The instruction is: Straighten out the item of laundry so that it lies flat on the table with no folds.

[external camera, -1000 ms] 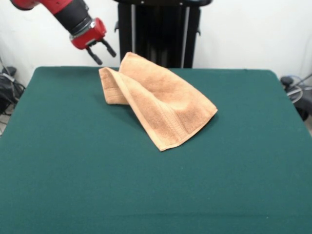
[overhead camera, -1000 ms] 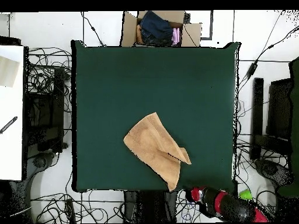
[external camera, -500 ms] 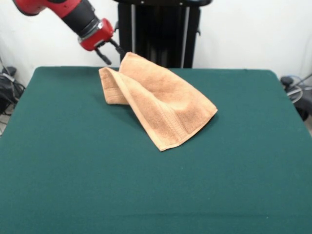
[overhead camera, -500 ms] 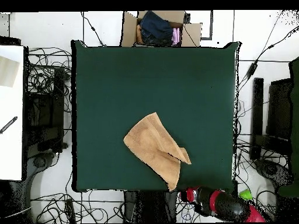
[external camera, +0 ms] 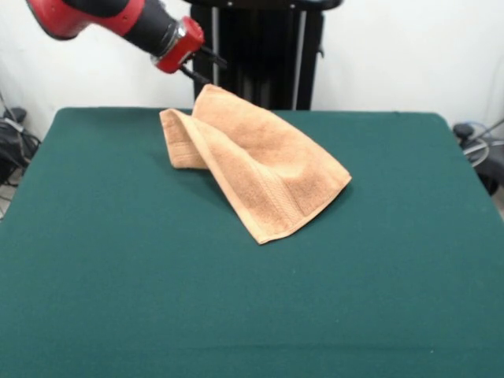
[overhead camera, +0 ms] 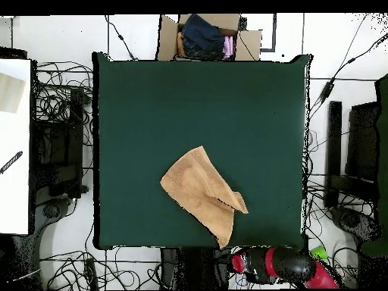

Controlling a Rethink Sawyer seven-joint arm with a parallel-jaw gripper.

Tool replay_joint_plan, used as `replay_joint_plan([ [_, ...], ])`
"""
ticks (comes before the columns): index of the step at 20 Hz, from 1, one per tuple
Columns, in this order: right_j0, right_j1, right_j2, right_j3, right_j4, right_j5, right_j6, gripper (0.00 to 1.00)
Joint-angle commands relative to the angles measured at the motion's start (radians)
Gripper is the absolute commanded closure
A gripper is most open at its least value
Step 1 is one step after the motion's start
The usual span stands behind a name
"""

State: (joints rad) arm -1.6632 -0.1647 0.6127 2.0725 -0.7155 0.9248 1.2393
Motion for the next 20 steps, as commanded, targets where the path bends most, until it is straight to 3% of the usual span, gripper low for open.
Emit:
replay_joint_plan([
  [1,0.032,0.118,0.054,-0.171,0.026,0.105,-0.288,0.0],
  [9,0.064,0.123,0.054,-0.208,0.032,0.133,-0.293,0.0],
  [20,0.131,0.171,0.049,-0.338,0.058,0.209,-0.35,0.0],
])
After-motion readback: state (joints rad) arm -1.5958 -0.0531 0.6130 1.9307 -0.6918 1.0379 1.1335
